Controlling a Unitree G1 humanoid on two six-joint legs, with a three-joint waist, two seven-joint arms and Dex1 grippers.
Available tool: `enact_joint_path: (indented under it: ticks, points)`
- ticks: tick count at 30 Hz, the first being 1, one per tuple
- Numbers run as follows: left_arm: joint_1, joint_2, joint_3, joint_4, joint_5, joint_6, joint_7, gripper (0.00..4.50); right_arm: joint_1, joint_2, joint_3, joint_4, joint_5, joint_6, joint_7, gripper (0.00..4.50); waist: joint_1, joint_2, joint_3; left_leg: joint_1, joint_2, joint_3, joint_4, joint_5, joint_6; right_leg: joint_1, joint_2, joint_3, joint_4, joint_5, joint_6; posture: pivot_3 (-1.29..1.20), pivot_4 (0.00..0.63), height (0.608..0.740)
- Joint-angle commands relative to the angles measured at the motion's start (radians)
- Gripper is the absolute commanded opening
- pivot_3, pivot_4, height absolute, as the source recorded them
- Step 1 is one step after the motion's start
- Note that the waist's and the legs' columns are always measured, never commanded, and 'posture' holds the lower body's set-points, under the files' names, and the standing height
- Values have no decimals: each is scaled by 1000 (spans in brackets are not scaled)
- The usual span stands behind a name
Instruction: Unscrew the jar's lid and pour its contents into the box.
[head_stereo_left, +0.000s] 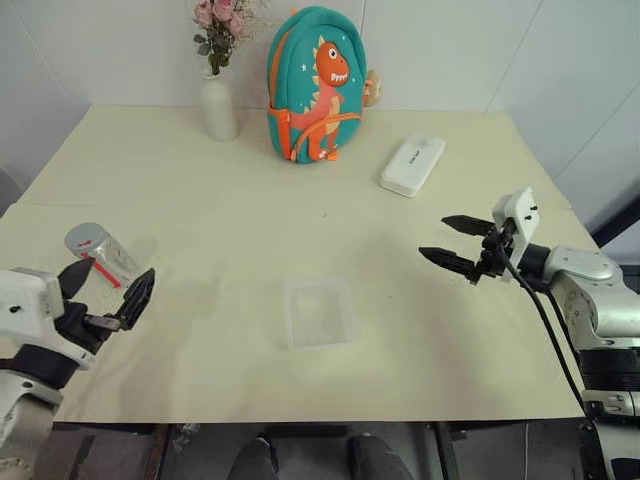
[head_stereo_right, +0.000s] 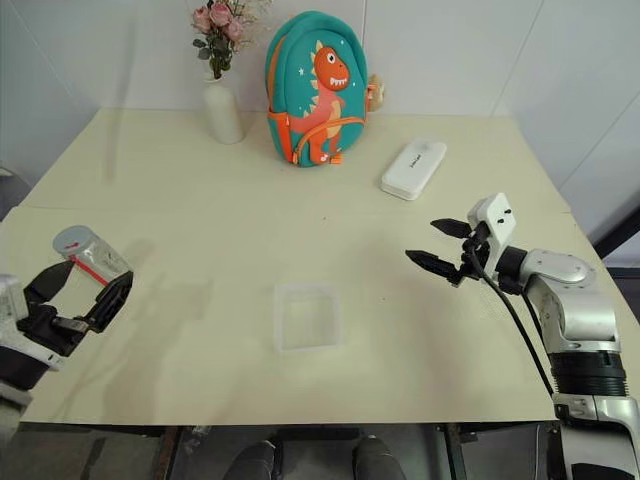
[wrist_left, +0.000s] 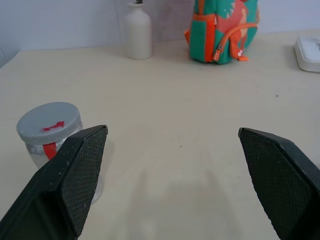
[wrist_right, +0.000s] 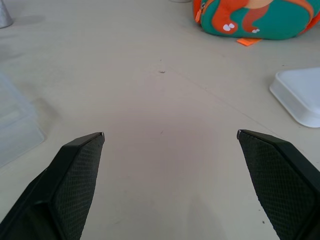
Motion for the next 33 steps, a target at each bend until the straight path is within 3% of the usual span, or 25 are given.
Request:
enact_joint_path:
  ticks: [1,14,19,25,29,33]
  points:
    - [15,-25,-11,-45,21,-43,12,4474,-19,2,-6,4,-4,-25,10,4500,1,0,0,0,0,0,1,0,0,0,0,0,0,0,0,0,150,740]
    - [108,-154,-57,-52,190,-179,50,4474,-83,8,31,91,-34,-57,105,4500,-2,0,0,0,0,2,7,-2,2,1,0,2,0,1,2,0,150,740]
    - [116,-180,-82,10,130,-171,6,4474,-164,74,57,179,-67,-121,89,4500,-10,0,0,0,0,3,9,-3,2,2,0,3,1,1,2,0,150,740]
    - [98,-117,5,187,119,-248,-110,4474,-140,85,28,86,-19,-84,75,4500,-15,0,0,-1,0,2,8,-3,2,1,0,3,0,1,2,0,150,740]
    - [33,-37,34,352,159,-318,-167,4474,-5,11,14,-93,86,-17,222,4500,-2,0,0,-1,0,1,6,-5,1,1,0,1,0,-1,1,0,150,740]
    - [-9,-1,59,425,159,-329,-166,4474,44,-9,31,-190,109,11,244,4500,-6,0,0,-1,1,2,8,-6,2,1,0,2,-1,-1,1,0,150,740]
